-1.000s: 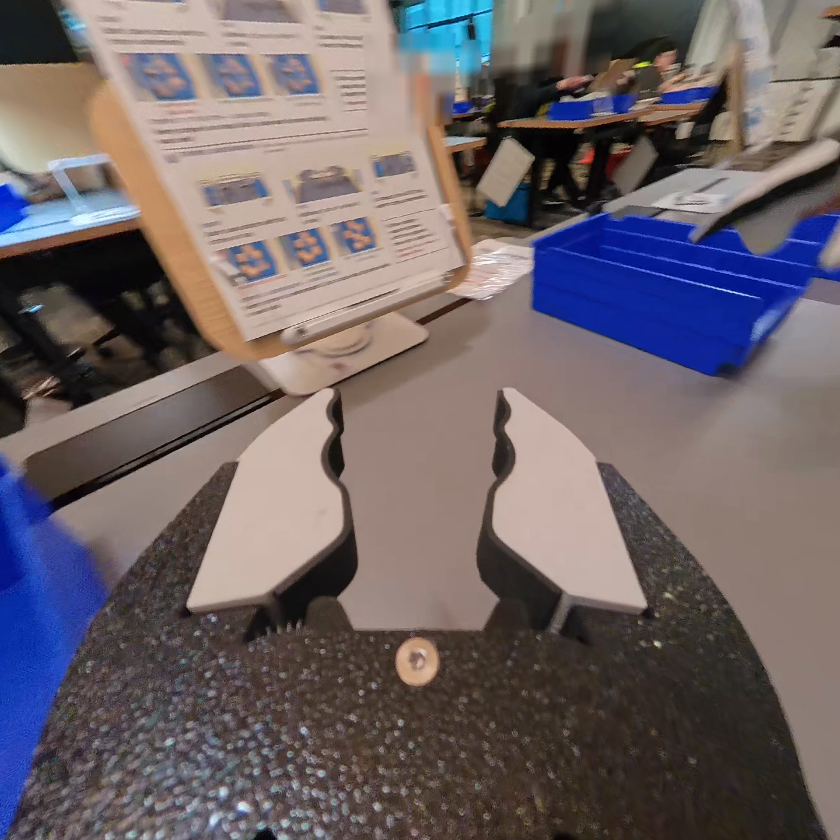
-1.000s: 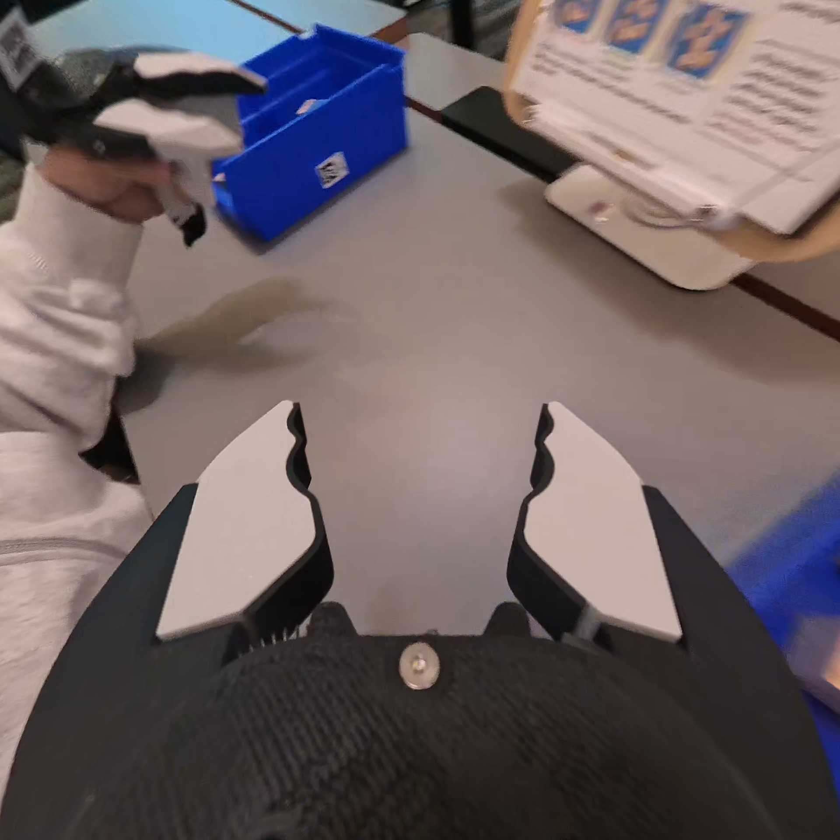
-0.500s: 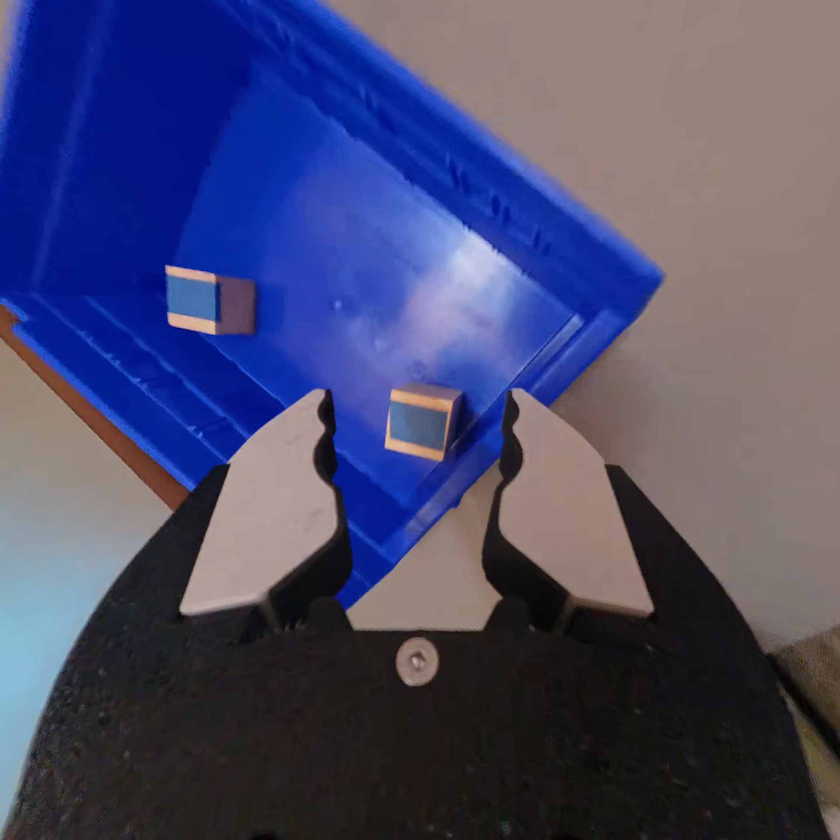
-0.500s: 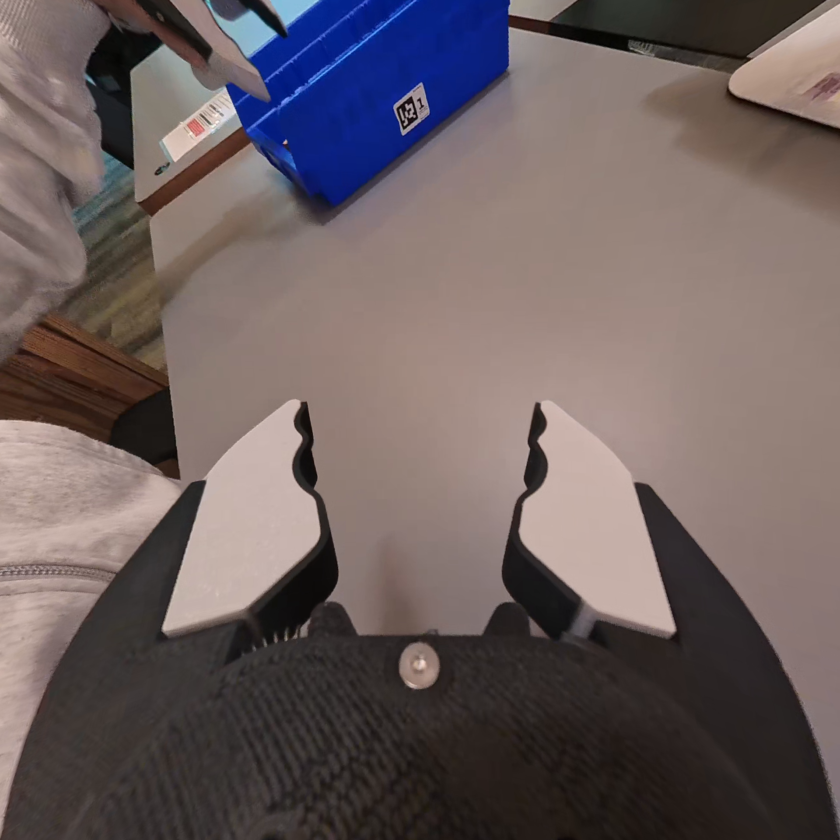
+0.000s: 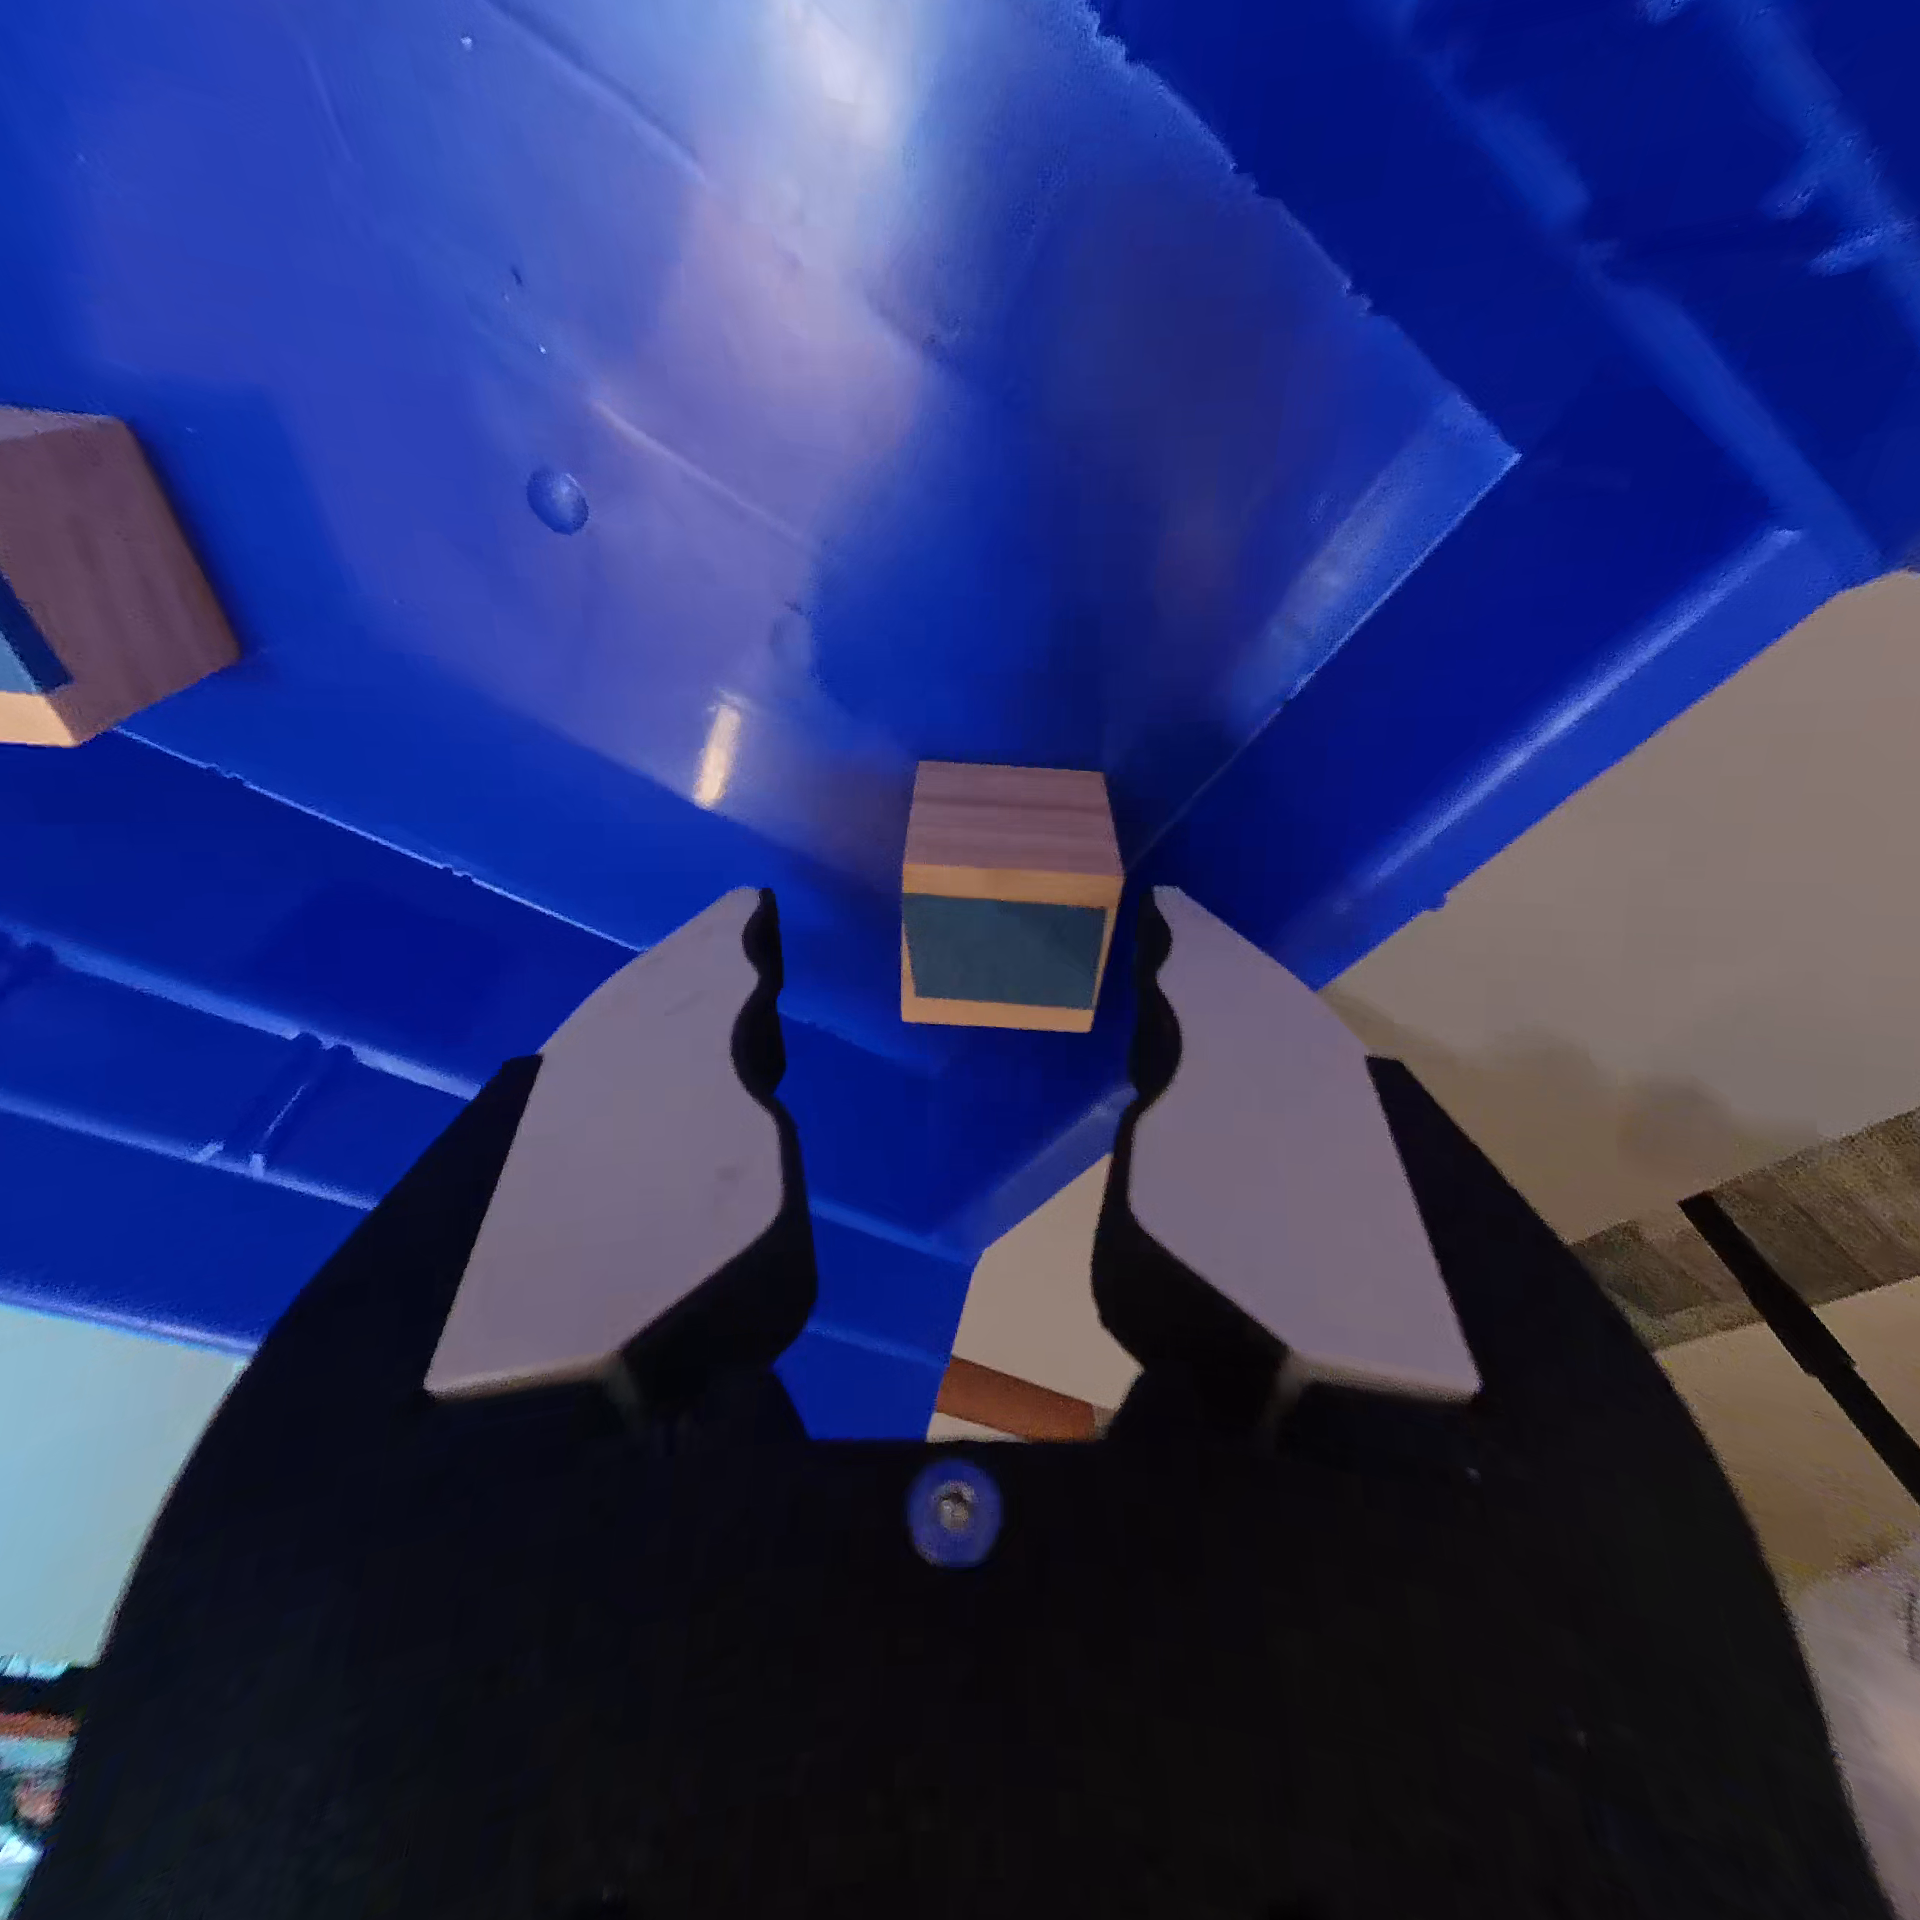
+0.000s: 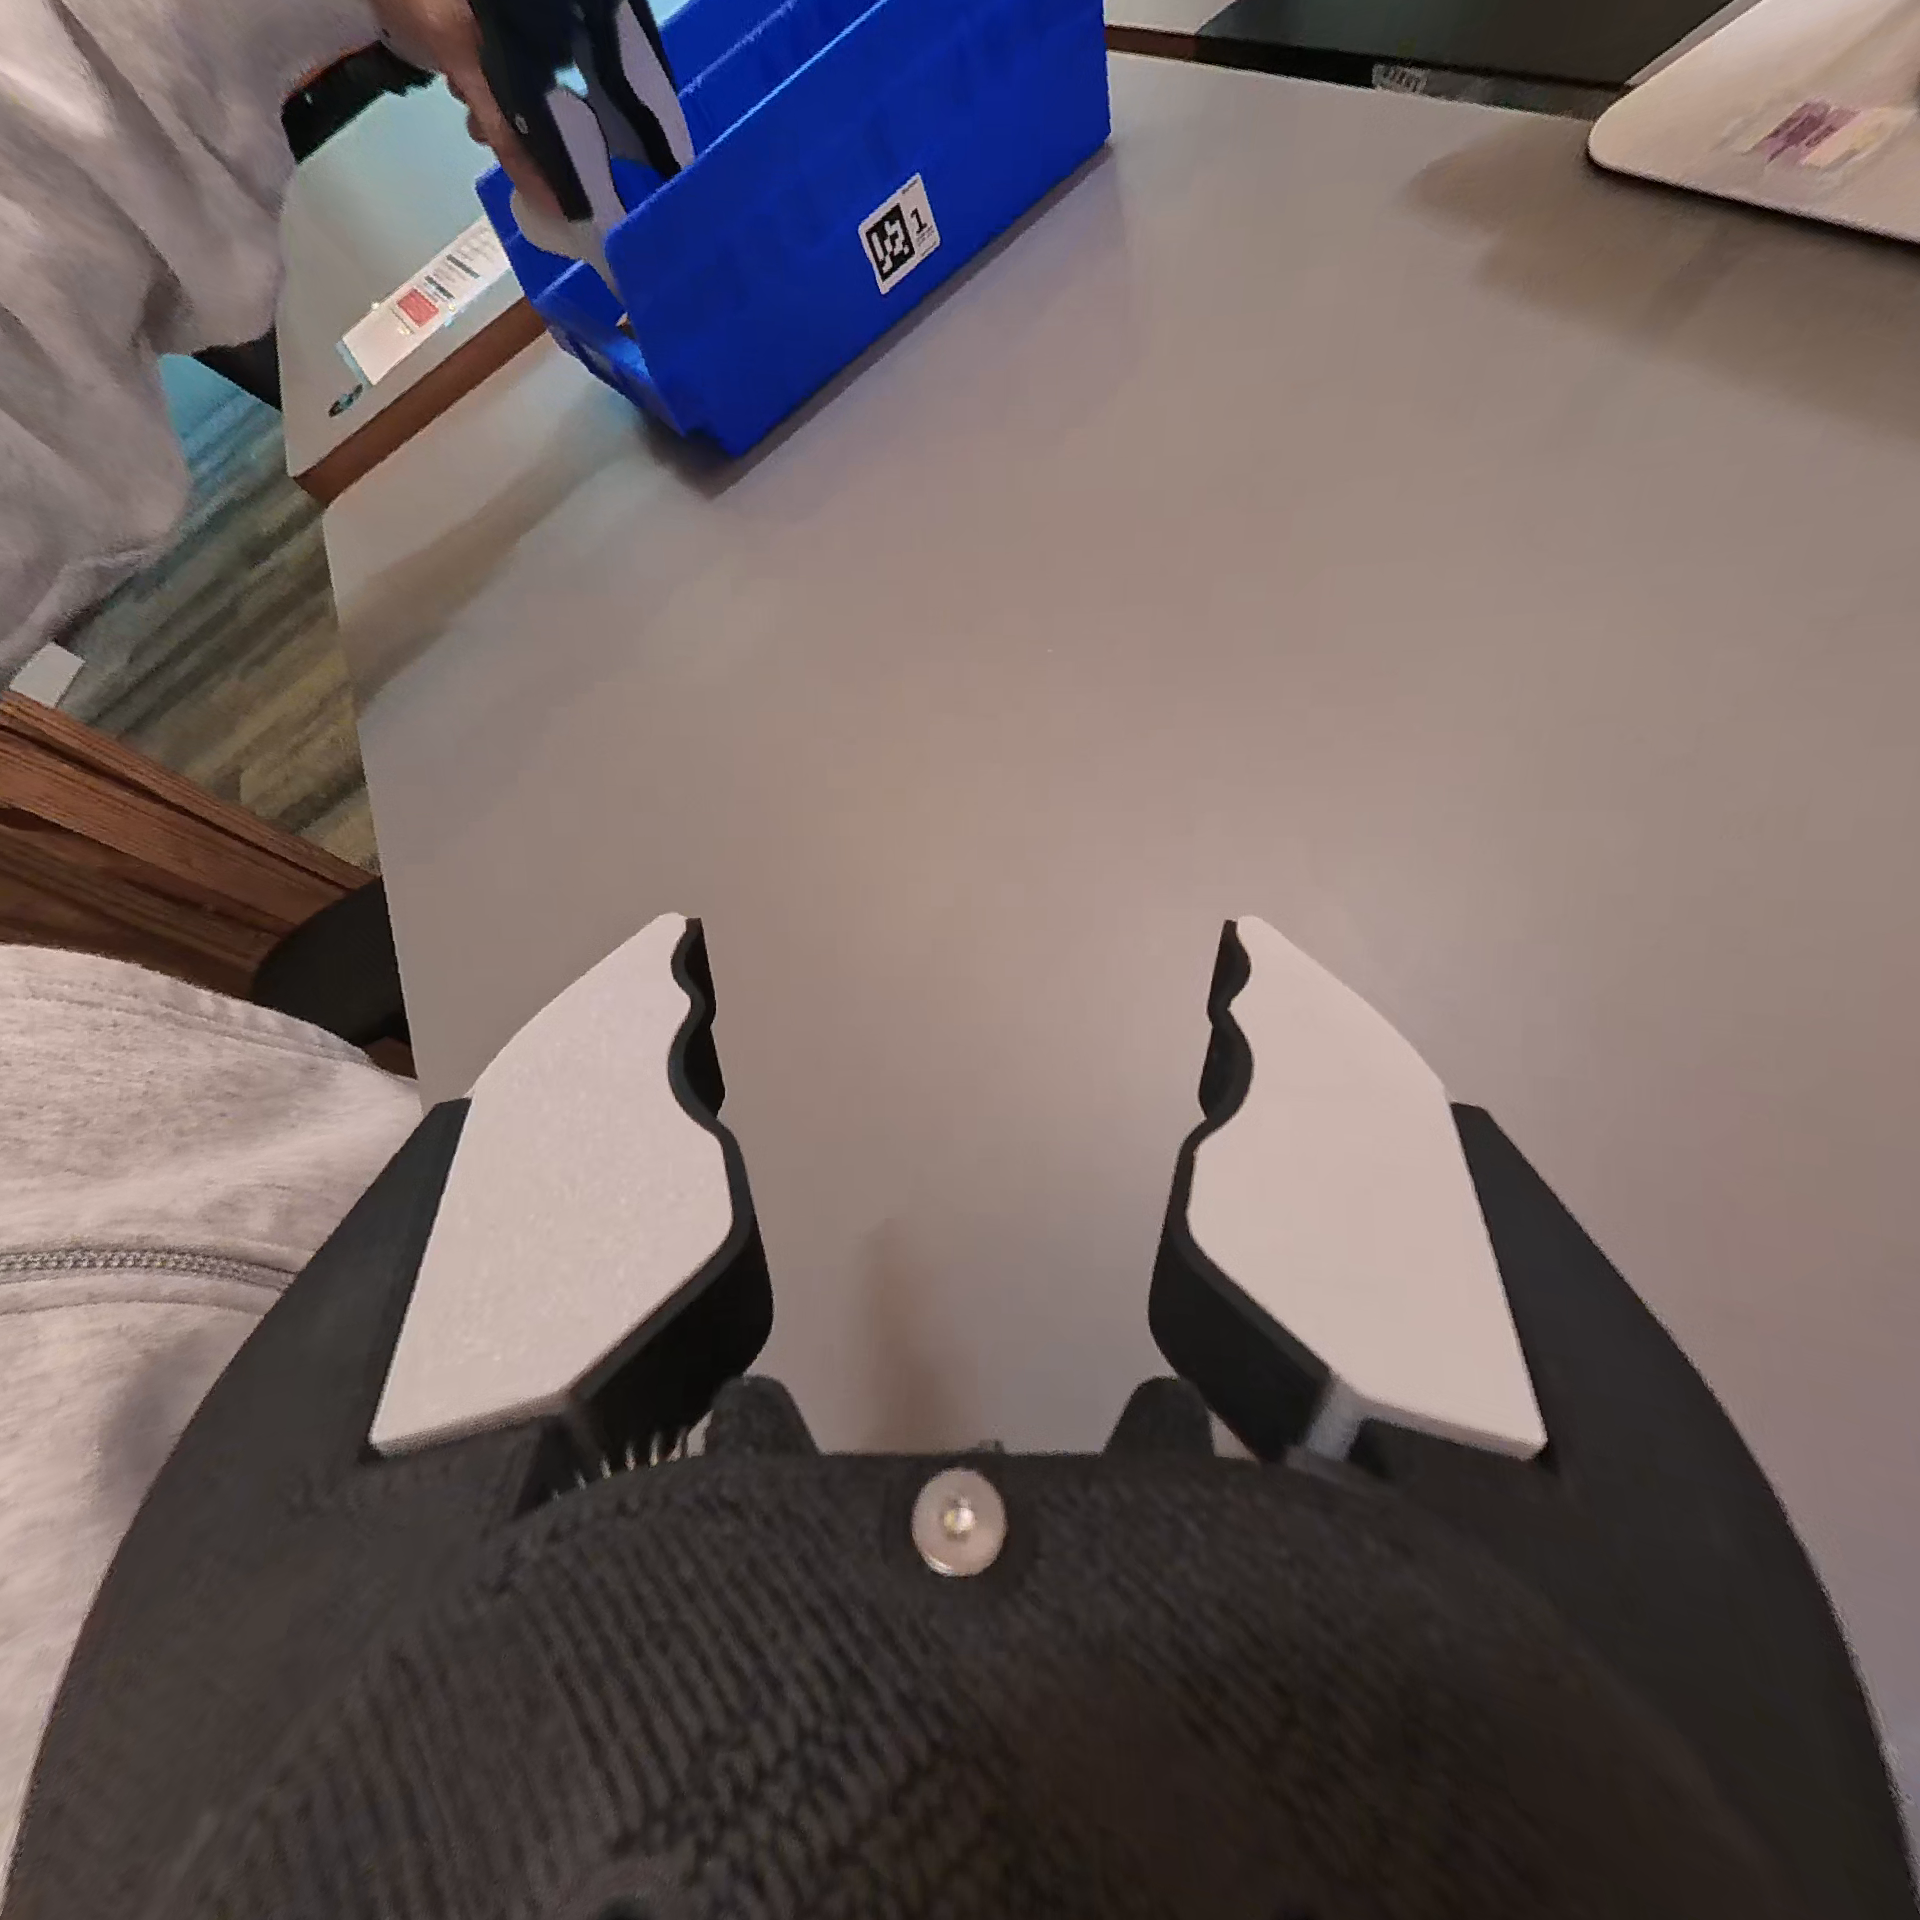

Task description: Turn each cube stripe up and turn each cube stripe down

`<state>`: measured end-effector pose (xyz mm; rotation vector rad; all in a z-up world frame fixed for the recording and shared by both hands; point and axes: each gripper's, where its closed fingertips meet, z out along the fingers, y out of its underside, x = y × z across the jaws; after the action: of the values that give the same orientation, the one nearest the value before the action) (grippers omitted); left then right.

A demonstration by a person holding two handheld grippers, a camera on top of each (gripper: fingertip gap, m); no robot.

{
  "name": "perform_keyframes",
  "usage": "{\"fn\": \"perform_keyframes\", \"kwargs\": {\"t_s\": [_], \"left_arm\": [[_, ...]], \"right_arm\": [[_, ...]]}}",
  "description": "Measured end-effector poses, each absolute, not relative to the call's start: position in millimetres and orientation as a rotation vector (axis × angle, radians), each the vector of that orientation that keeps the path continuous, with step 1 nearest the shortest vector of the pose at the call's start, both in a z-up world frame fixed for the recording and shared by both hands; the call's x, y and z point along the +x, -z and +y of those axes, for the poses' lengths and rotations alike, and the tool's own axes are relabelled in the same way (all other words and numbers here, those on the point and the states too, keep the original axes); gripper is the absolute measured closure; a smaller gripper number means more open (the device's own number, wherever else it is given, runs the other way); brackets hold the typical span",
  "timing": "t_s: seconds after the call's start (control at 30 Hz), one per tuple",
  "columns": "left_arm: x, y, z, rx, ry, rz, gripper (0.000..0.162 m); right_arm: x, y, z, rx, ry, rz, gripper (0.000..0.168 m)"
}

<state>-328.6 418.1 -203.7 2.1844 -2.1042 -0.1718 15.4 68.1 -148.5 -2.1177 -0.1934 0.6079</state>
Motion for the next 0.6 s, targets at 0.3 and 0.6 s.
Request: {"fn": "perform_keyframes", "kwargs": {"t_s": [0.3, 0.6], "left_arm": [[-340.4, 214.5, 413.4, 2.143, 0.231, -2.018, 0.104], [-333.6, 217.0, 418.9, 2.216, 0.232, -2.104, 0.117]], "right_arm": [[18.6, 149.1, 67.9, -2.12, -0.611, -0.18, 0.077], [16.1, 150.9, 70.3, -2.123, -0.618, -0.176, 0.077]]}}
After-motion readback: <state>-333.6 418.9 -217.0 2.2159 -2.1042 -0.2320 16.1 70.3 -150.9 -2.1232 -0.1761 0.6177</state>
